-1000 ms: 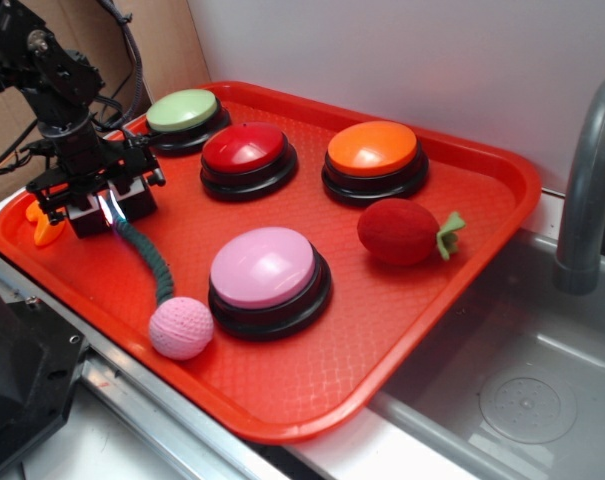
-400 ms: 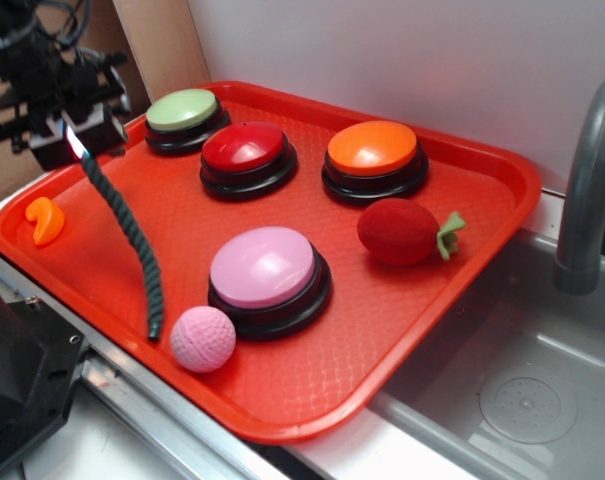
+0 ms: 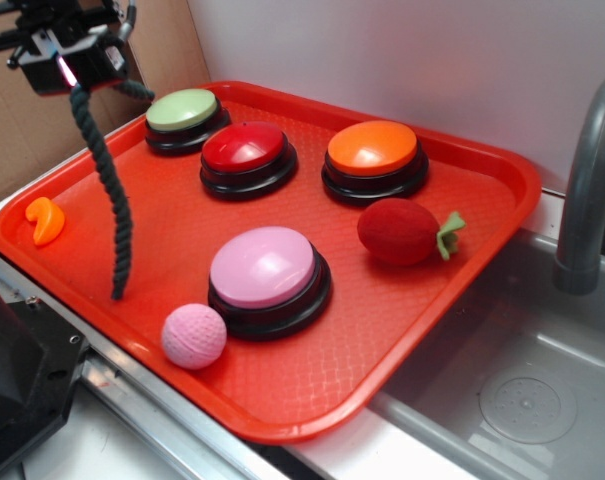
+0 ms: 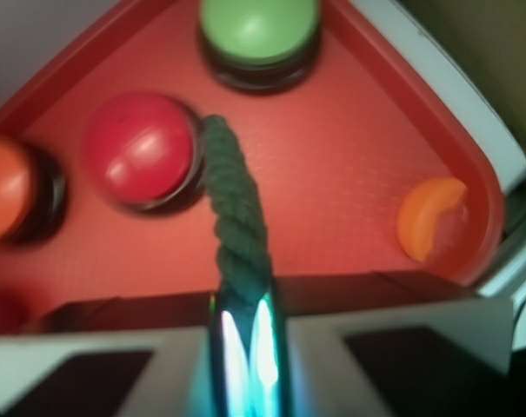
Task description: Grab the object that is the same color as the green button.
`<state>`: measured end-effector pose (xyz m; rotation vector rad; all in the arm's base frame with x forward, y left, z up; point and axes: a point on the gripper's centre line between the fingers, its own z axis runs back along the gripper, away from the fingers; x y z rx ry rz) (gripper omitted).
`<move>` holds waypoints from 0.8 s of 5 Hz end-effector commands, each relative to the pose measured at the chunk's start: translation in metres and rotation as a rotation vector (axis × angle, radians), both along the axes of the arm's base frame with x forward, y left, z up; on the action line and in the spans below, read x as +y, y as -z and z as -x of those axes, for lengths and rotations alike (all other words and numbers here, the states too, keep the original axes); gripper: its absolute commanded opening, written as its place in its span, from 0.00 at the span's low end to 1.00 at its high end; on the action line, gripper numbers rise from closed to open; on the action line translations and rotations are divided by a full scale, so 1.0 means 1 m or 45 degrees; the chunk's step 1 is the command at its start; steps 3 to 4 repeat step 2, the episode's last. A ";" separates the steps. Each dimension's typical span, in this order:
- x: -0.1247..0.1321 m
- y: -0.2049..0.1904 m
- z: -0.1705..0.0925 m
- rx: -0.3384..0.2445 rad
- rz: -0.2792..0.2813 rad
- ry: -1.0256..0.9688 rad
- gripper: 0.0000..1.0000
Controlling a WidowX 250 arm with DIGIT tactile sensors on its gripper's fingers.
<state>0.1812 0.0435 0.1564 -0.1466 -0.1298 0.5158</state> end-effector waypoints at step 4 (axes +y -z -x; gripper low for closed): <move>-0.015 -0.014 0.004 -0.008 0.042 0.529 0.00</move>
